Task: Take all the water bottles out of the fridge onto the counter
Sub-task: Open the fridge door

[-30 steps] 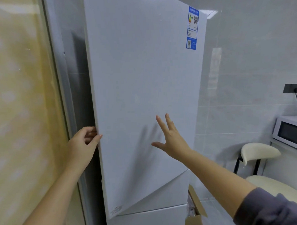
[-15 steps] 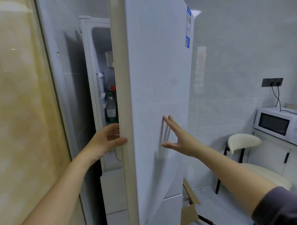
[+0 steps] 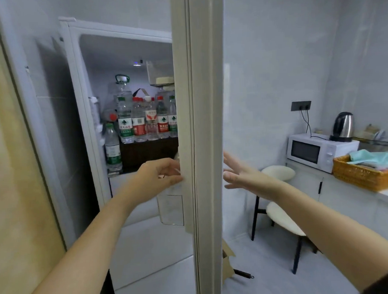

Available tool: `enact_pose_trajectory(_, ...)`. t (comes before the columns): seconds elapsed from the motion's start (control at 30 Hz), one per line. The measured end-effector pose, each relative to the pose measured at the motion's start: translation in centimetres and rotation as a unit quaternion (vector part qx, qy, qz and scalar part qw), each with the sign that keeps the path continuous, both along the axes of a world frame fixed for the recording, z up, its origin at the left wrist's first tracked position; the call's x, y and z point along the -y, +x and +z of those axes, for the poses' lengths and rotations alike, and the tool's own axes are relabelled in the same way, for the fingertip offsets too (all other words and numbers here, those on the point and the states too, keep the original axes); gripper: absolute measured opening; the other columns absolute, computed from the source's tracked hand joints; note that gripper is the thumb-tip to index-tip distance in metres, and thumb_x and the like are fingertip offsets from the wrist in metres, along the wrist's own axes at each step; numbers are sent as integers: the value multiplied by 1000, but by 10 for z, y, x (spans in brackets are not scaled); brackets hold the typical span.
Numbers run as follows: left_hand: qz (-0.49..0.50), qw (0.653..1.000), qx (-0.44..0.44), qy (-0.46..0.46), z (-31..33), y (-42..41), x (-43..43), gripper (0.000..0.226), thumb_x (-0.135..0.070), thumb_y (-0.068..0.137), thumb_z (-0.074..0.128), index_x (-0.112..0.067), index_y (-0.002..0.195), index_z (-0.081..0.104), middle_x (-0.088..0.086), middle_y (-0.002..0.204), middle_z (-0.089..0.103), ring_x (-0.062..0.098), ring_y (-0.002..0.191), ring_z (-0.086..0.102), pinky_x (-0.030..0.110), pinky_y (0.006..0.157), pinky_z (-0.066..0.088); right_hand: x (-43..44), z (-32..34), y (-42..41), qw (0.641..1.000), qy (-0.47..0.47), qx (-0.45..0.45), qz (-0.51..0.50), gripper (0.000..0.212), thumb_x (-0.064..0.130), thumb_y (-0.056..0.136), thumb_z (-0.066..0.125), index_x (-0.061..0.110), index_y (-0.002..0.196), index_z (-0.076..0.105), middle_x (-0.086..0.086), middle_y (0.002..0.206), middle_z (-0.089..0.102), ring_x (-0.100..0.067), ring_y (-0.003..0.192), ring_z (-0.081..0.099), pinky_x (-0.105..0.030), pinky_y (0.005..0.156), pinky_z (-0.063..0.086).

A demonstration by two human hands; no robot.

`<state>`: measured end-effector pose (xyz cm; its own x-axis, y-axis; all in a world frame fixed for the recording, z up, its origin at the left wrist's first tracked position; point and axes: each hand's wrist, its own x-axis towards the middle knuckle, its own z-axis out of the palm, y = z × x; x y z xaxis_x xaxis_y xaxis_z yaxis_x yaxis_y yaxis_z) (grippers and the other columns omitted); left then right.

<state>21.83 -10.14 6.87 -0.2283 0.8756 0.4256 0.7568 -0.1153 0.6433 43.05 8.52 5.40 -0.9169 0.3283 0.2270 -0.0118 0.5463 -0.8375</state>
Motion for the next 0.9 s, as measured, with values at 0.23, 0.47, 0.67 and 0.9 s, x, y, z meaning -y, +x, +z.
enact_pose_trajectory(0.23,19,974,-169,-152,-25,4,-33,25,-46,90,60,-35,112,65,-19,115,59,1,106,53,25,99,41,11,11,59,998,5,19,-55,95,80,56,70,44,136,36,45,124,51,17,113,52,-16,92,50)
enact_pose_trajectory(0.47,-43,980,-150,-127,-40,31,-53,37,-45,98,43,-30,77,70,-18,83,64,1,88,56,15,77,39,18,15,80,992,28,-19,-125,62,45,75,66,28,132,49,5,126,64,-20,117,61,-47,101,47)
enact_pose_trajectory(0.67,-98,959,-258,-70,-53,30,-61,69,-73,87,17,-29,99,69,-14,98,64,2,96,54,25,105,26,13,13,96,985,0,-26,-168,68,53,67,67,27,128,52,7,118,68,-16,109,64,-44,95,50)
enact_pose_trajectory(0.9,-128,943,-306,-25,-58,37,-71,80,-79,85,5,-31,107,65,-19,104,58,-3,98,46,22,100,29,6,3,114,981,-59,-58,-174,46,34,89,66,29,133,52,4,122,68,-18,115,64,-40,97,53)
